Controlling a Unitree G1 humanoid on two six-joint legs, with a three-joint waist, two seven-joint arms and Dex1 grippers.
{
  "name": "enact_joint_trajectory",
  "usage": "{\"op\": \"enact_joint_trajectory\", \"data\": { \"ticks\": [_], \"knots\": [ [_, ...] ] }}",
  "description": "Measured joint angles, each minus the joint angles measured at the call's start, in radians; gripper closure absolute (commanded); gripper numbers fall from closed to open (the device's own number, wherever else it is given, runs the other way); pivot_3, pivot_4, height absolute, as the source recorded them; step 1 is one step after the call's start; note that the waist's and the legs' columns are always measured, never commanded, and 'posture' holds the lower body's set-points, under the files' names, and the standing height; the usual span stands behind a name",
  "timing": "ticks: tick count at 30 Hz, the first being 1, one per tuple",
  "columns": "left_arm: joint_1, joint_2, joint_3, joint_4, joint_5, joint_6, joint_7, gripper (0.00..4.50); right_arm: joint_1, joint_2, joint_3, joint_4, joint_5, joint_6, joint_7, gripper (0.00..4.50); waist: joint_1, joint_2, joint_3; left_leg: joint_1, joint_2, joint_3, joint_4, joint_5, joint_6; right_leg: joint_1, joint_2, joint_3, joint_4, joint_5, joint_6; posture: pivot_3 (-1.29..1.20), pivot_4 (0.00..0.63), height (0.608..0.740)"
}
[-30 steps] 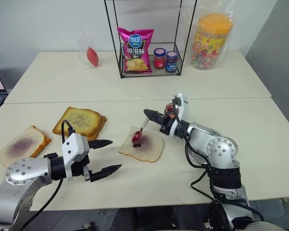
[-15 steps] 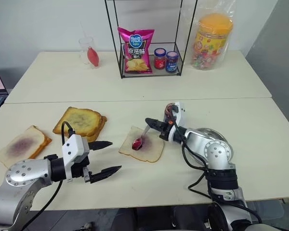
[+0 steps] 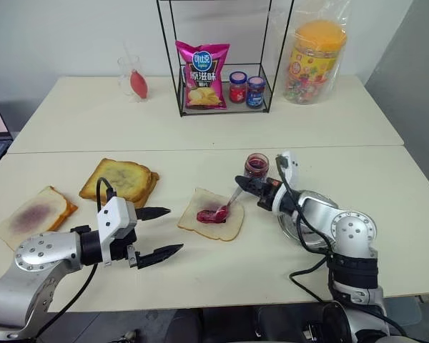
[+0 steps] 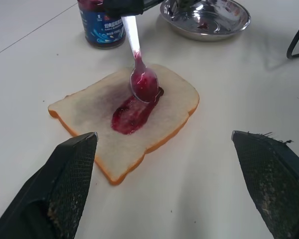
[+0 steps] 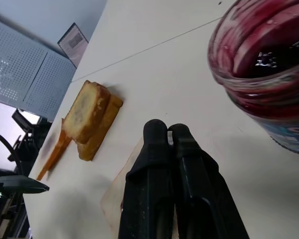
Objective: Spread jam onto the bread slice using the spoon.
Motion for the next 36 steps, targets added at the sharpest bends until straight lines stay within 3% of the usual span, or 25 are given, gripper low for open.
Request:
{"op": "enact_joint_trajectory", "data": {
  "ticks": [5, 10, 21, 36],
  "knots": [
    [-0.001, 0.0, 0.0, 0.001, 0.001, -0.007, -0.011, 0.0, -0.051, 0.086, -0.032, 0.002, 0.062, 0.005, -0.082, 4.47, -0.005, 0.0, 0.0, 0.0, 0.001, -0.001, 0.0, 0.0, 0.0, 0.0, 0.001, -0.001, 0.0, 0.0, 0.0, 0.0, 0.15, 0.74],
    [-0.001, 0.001, 0.0, 0.001, 0.001, -0.007, -0.012, 0.0, -0.047, 0.103, 0.037, 0.052, 0.02, -0.013, -0.083, 4.47, -0.004, 0.0, 0.0, 0.0, 0.0, 0.0, 0.0, 0.0, 0.0, 0.0, 0.0, 0.0, 0.0, 0.0, 0.0, 0.0, 0.15, 0.74],
    [0.007, 0.013, 0.0, -0.002, 0.0, 0.003, -0.012, 0.0, 0.003, 0.025, 0.081, 0.052, -0.052, -0.036, -0.008, 4.47, -0.001, 0.0, 0.0, 0.0, 0.0, 0.0, 0.0, 0.0, 0.0, 0.0, 0.0, 0.0, 0.0, 0.0, 0.0, 0.0, 0.15, 0.74],
    [-0.047, 0.019, -0.015, 0.051, 0.004, -0.009, -0.044, 0.0, 0.047, -0.05, -0.026, -0.029, 0.067, 0.059, -0.052, 4.47, 0.001, 0.0, 0.0, 0.0, 0.0, 0.0, 0.0, 0.0, 0.0, 0.001, 0.0, 0.0, 0.0, 0.0, 0.0, 0.0, 0.15, 0.74]
  ]
}}
